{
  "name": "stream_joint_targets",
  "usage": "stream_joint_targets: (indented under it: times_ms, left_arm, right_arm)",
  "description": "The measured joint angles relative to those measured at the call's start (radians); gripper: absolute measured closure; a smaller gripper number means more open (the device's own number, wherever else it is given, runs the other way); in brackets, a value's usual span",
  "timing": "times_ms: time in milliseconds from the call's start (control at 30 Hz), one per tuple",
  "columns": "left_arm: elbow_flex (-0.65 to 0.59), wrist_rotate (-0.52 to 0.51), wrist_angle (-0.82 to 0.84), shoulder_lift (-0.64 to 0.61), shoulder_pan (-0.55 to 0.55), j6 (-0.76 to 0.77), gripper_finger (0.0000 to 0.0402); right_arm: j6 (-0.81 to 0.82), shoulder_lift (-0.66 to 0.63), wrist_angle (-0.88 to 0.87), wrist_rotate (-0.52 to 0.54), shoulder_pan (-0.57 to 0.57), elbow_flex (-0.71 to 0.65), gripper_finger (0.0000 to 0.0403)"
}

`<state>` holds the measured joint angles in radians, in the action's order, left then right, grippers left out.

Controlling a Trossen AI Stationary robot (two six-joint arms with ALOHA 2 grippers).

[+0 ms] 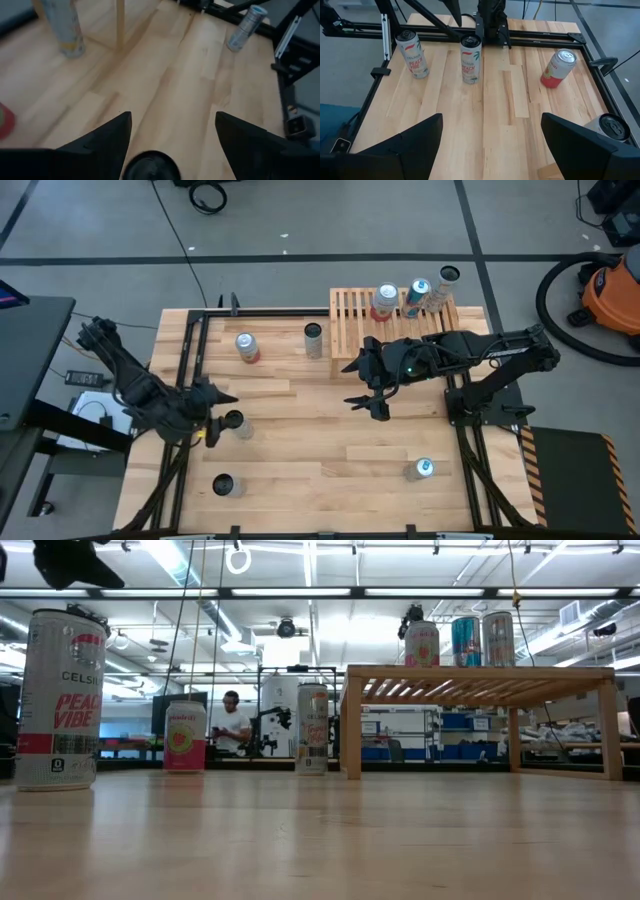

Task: Place canned beverage on shelf
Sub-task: Put the top white-pink soda can on the shelf

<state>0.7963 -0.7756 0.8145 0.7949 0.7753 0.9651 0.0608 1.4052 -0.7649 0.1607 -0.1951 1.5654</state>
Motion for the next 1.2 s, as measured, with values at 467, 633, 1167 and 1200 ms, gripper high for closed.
stream_joint_targets:
  times_ms: [467, 633, 1167, 1200]
  left_arm:
    - [0.0, 0.161, 0.043, 0.058, -0.09, 0.235, 0.0107]
    - [0.0, 0.225, 0.06, 0.056, -0.135, 0.256, 0.0107]
    - [0.114, 0.309, 0.251, 0.072, -0.18, 0.349, 0.0107]
    - [0.113, 0.311, 0.264, 0.082, -0.18, 0.365, 0.0107]
  right_arm:
    - [-0.002, 0.0, 0.0, -0.001, 0.0, 0.0, 0.0055]
    - [-0.003, 0.0, 0.0, -0.004, 0.0, 0.0, 0.0055]
    - [-0.004, 0.0, -0.001, -0.006, 0.0, 0.0, 0.0055]
    - [-0.004, 0.0, -0.001, -0.006, 0.0, 0.0, 0.0055]
